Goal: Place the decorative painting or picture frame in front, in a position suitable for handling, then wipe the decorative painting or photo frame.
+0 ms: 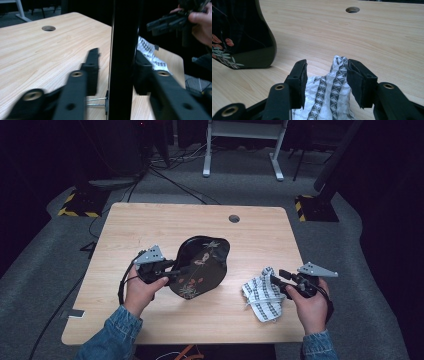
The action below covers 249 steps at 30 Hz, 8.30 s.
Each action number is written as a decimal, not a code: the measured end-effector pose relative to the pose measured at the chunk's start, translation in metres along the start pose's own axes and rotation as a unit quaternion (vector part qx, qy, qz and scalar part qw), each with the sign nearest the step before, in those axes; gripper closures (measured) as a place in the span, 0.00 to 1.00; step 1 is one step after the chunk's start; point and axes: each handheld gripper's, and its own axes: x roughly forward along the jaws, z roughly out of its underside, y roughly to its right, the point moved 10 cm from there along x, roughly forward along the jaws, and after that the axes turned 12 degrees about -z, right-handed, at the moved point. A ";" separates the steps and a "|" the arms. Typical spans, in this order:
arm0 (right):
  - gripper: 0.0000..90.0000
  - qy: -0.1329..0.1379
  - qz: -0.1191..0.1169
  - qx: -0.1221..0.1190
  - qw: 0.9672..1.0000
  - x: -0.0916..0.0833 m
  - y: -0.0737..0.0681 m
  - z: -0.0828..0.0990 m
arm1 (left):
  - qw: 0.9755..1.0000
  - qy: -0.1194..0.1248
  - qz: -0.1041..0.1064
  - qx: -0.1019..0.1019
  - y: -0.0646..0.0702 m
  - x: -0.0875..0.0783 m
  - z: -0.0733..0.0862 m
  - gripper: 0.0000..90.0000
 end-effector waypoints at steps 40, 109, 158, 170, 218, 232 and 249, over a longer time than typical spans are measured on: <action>0.96 -0.038 0.043 0.023 0.998 0.028 0.014 0.009 | 0.996 -0.068 -0.051 0.017 -0.007 -0.012 0.066 0.49; 0.96 0.002 -0.132 -0.139 0.981 0.105 -0.169 -0.129 | 0.997 -0.068 0.002 0.045 0.011 0.004 0.055 0.89; 0.96 -0.004 -0.076 -0.111 0.991 0.094 -0.111 -0.125 | 0.996 -0.068 -0.003 0.049 0.012 0.005 0.054 0.89; 0.96 -0.005 -0.063 -0.097 0.993 0.093 -0.100 -0.119 | 0.996 -0.070 -0.002 0.050 0.011 0.005 0.055 0.89; 0.95 -0.022 -0.092 -0.172 0.980 0.107 -0.153 -0.117 | 0.996 -0.071 -0.003 0.048 0.012 0.005 0.054 0.89; 0.95 -0.019 -0.059 -0.141 0.988 0.100 -0.113 -0.113 | 0.996 -0.071 -0.003 0.047 0.013 0.005 0.055 0.88; 0.95 -0.022 -0.070 -0.141 0.987 0.103 -0.120 -0.106 | 0.996 -0.073 -0.004 0.045 0.013 0.005 0.055 0.89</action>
